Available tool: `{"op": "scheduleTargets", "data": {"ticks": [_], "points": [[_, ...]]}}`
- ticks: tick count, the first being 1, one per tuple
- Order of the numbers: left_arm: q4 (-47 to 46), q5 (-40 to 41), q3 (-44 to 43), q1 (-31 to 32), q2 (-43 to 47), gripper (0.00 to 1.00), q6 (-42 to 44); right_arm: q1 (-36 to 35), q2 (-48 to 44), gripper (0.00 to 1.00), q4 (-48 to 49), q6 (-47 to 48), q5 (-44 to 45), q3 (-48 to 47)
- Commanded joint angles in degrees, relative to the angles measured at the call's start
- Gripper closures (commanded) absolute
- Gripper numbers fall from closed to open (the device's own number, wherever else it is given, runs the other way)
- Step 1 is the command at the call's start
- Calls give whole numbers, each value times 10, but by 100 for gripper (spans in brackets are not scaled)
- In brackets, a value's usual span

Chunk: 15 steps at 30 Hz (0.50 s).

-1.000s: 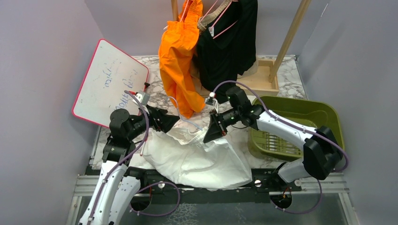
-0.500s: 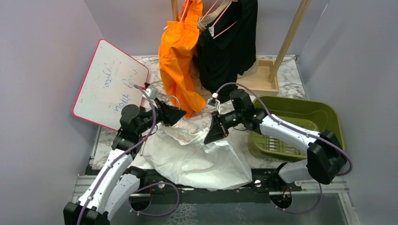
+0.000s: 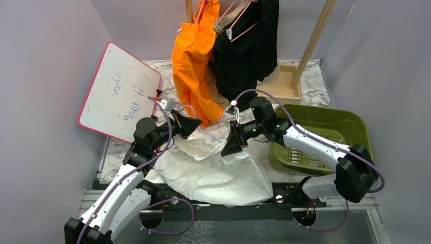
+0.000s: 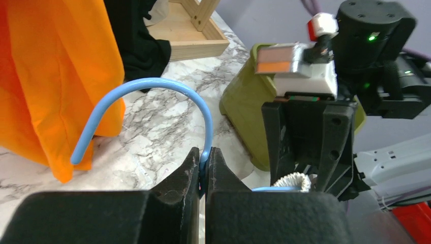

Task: Remove the shorts from the hanger

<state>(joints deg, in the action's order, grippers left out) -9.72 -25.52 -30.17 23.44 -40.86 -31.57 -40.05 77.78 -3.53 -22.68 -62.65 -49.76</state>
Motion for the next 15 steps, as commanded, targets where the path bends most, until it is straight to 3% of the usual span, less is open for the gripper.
{"op": "scheduleTargets", "data": {"ticks": [1, 6, 12, 15], "points": [[80, 67, -48, 4, 20, 100, 56, -3, -18, 46, -88, 27, 115, -63], [167, 180, -134, 4, 33, 100, 131, -3, -45, 21, -187, 52, 285, -144], [194, 287, -253, 4, 28, 100, 191, -4, -139, 17, -190, 48, 433, -188], [178, 300, -284, 4, 25, 100, 199, -3, -198, 10, -155, 26, 471, -166]]}}
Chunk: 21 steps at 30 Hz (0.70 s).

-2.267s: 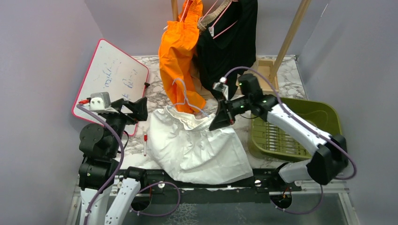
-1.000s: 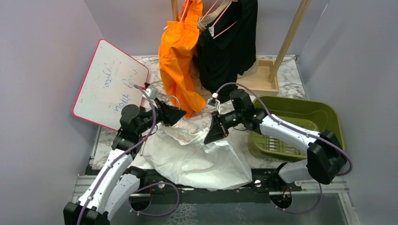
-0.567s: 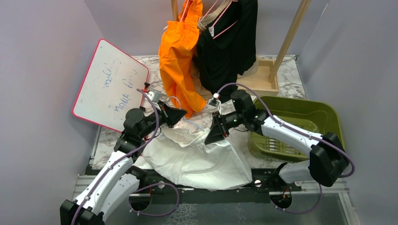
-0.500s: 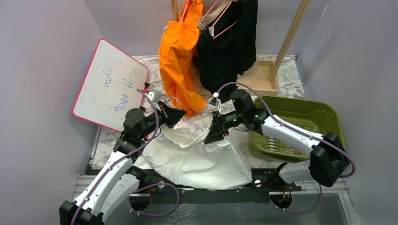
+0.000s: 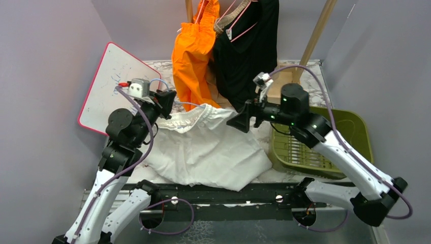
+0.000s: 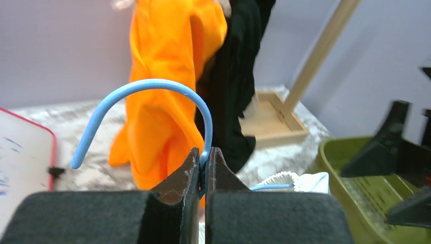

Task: Remove the shorts from the hanger

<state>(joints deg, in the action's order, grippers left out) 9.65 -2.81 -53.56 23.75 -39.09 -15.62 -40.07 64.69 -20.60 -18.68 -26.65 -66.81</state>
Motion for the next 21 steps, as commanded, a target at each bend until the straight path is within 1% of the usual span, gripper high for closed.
{"op": "scheduleTargets", "data": {"ticks": [1, 3, 6, 8, 11, 13, 15, 17, 18, 19, 21], "points": [[-21, 74, -52, 1, 8, 100, 34, -3, -87, 8, 27, -24, 121, 18], [-31, 66, -36, 1, 12, 100, 22, -3, -121, 7, 46, -37, 137, 49], [-33, 45, 30, 1, 18, 100, -2, -3, -153, 6, 63, -59, 141, 106], [-33, 34, 81, 1, 28, 100, -24, -3, -156, 6, 58, -77, 132, 133], [-38, 18, 149, 1, 43, 100, -44, -3, -134, 6, 38, -109, 102, 157], [-41, -2, 185, 1, 44, 100, -52, -3, -108, 8, 32, -121, 59, 162], [-39, -2, 209, 1, 51, 100, -61, -3, -81, 20, 64, -138, -13, 173], [-46, -5, 212, 2, 66, 100, -63, -10, -46, 22, 101, -163, -87, 172], [-51, -4, 213, 1, 72, 100, -55, -23, -28, 22, 105, -171, -86, 165], [-51, -1, 212, 1, 74, 100, -45, -40, -13, 22, 97, -171, -58, 154], [-33, -1, 207, 1, 74, 100, -27, -76, 18, 22, 56, -170, 40, 125]]}}
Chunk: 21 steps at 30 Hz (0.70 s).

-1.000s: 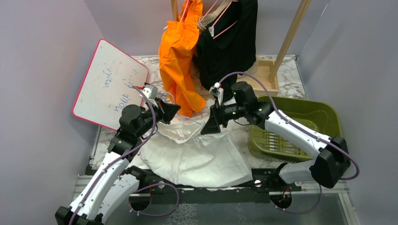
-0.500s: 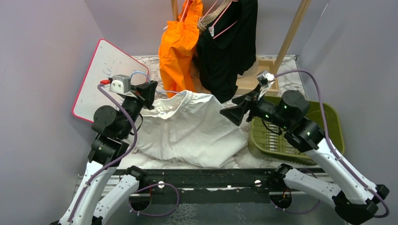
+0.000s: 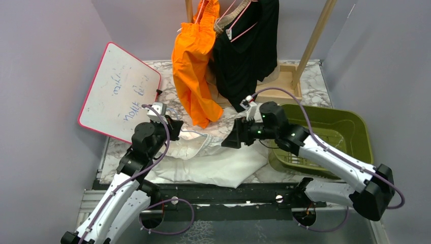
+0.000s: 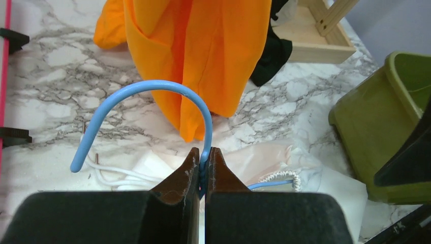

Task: Remove the shorts from the hanger

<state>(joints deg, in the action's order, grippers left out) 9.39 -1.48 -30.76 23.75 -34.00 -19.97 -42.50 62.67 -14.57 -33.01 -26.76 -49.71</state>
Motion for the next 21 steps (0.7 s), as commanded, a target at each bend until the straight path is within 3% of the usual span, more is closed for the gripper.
{"op": "scheduleTargets", "data": {"ticks": [1, 4, 10, 17, 21], "points": [[-21, -16, -24, 2, 22, 100, 21, -64, 60, 22, -39, -36, 97, -65], [-9, -26, -24, 2, 27, 100, 24, -92, 88, 22, -91, -75, 240, -96], [-14, -22, -21, 2, 42, 100, 22, -160, 108, 23, -86, -130, 422, -124], [-14, -25, -23, 1, 43, 100, 22, -185, 203, 26, -81, -137, 440, -180], [-14, -21, -25, 1, 51, 100, 25, -186, 244, 43, -69, -120, 463, -194]]}}
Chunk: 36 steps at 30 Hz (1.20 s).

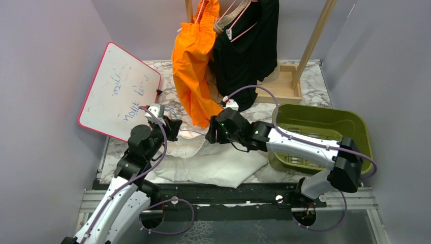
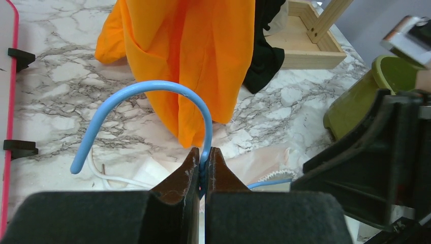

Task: Remove the shorts from the hanger

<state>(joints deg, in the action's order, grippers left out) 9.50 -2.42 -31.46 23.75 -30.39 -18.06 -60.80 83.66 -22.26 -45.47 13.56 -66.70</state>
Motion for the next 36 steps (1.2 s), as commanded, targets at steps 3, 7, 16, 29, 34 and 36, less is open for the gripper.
{"op": "scheduleTargets", "data": {"ticks": [3, 7, 16, 29, 34, 36], "points": [[-15, -10, -17, 2, 19, 100, 7, -4, 71, 55, -32, 4, 82, -56], [-16, -13, -18, 1, 26, 100, 7, -3, 55, 74, 33, 33, 50, -15], [-7, -3, -23, 2, -4, 100, 24, -3, 48, 99, 30, 61, 4, -13], [6, 28, -22, 2, 36, 100, 26, -4, 11, 99, 46, 68, -23, 49], [6, 9, -27, 1, 21, 100, 26, -4, 24, 99, 41, 71, -10, 35], [8, 2, -29, 2, 15, 100, 26, -4, 30, 99, 40, 81, -2, 29]]}}
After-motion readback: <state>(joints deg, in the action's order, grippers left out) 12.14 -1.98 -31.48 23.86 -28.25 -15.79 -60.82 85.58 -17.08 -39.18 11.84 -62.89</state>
